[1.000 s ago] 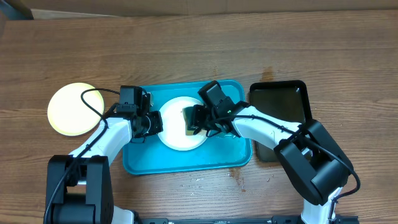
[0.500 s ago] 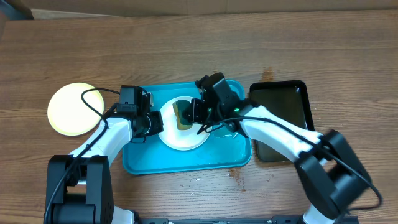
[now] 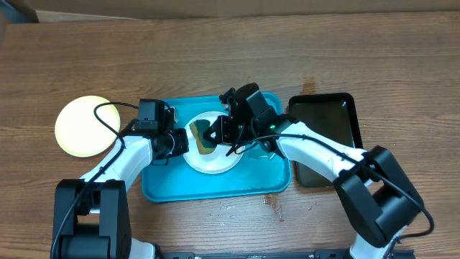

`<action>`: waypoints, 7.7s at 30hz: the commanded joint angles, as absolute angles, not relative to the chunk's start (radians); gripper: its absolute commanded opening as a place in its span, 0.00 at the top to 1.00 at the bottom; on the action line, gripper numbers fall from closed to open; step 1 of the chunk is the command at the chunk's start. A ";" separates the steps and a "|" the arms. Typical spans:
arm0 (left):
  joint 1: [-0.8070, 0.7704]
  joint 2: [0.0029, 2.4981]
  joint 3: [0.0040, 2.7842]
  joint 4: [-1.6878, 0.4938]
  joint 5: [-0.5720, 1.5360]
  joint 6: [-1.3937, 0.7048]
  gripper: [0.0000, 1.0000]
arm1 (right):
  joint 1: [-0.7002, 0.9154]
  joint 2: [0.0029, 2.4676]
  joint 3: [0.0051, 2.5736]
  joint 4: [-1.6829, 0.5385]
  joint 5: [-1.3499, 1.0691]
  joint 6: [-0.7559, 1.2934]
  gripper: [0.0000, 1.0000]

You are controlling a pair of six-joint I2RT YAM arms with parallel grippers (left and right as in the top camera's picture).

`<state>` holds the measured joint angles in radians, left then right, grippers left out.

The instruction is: Clean dirty plates on tray and stack at the side

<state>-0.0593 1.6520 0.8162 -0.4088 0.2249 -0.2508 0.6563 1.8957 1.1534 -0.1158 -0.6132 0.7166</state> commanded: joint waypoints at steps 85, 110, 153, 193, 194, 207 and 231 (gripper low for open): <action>-0.146 1.369 0.872 -0.475 -0.069 -0.179 0.96 | 0.117 1.684 1.200 -0.984 0.067 0.306 0.00; -1.061 1.248 0.882 0.197 -1.343 0.702 0.96 | 0.105 1.684 1.202 -0.962 0.179 0.313 0.00; 0.287 1.284 0.901 -0.350 0.181 -0.479 0.96 | 0.105 1.684 1.202 -0.945 0.179 0.313 0.00; 0.653 1.596 0.923 -0.214 0.345 -0.493 0.00 | 0.105 1.684 1.202 -0.945 0.179 0.313 0.00; 0.635 1.586 0.924 -0.226 0.360 -0.493 0.00 | 0.105 1.684 1.202 -0.945 0.179 0.313 0.00; 0.202 1.434 0.924 -0.286 0.378 -0.306 0.00 | 0.105 1.684 1.202 -0.945 0.179 0.313 0.00; 0.095 1.434 0.924 -0.291 0.337 -0.306 0.00 | 0.105 1.676 1.199 -0.944 0.179 0.313 0.00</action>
<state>0.0978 1.4425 0.9096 -0.2924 0.3473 -0.3321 0.1112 1.6970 1.1900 -0.9504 0.1646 0.3099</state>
